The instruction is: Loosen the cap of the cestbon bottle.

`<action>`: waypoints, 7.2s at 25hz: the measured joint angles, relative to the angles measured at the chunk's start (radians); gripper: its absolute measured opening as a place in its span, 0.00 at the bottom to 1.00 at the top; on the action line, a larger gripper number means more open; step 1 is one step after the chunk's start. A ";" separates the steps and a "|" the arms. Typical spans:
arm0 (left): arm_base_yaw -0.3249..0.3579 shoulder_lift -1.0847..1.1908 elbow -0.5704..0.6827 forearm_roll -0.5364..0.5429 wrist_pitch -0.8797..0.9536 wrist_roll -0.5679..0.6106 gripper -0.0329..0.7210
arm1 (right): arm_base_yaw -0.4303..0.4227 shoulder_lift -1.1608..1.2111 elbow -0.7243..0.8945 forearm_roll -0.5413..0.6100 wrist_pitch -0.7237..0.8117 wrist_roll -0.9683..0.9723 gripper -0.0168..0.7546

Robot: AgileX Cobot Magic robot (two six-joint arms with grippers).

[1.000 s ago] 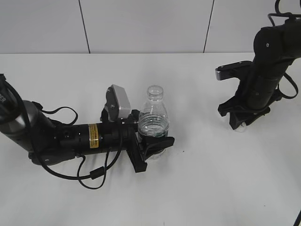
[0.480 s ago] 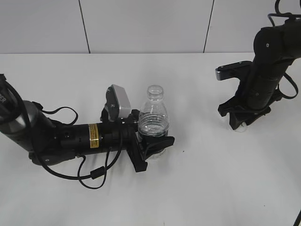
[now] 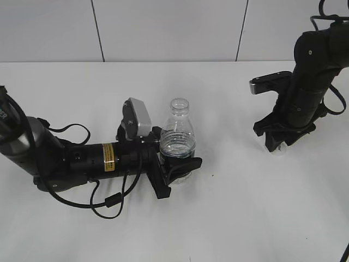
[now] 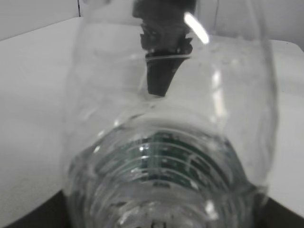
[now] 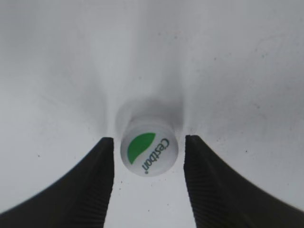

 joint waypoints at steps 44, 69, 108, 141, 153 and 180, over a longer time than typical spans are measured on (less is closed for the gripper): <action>0.000 -0.208 0.088 -0.036 -0.013 -0.227 0.83 | 0.000 0.000 0.000 0.000 0.017 -0.036 0.51; 0.001 -0.666 0.089 -0.160 0.537 -0.460 0.82 | 0.000 -0.177 -0.047 0.004 0.092 -0.036 0.55; 0.450 -0.663 -0.297 -0.903 1.996 0.207 0.77 | -0.119 -0.384 -0.047 -0.097 0.294 0.139 0.78; 0.451 -1.506 -0.084 -0.789 2.315 0.210 0.77 | -0.119 -0.770 0.047 -0.128 0.411 0.141 0.78; 0.451 -2.014 0.159 -0.787 2.325 0.211 0.77 | -0.119 -1.081 0.199 -0.128 0.408 0.139 0.78; 0.451 -2.281 0.357 -0.914 2.272 0.302 0.76 | -0.119 -2.073 0.636 -0.087 0.389 0.106 0.78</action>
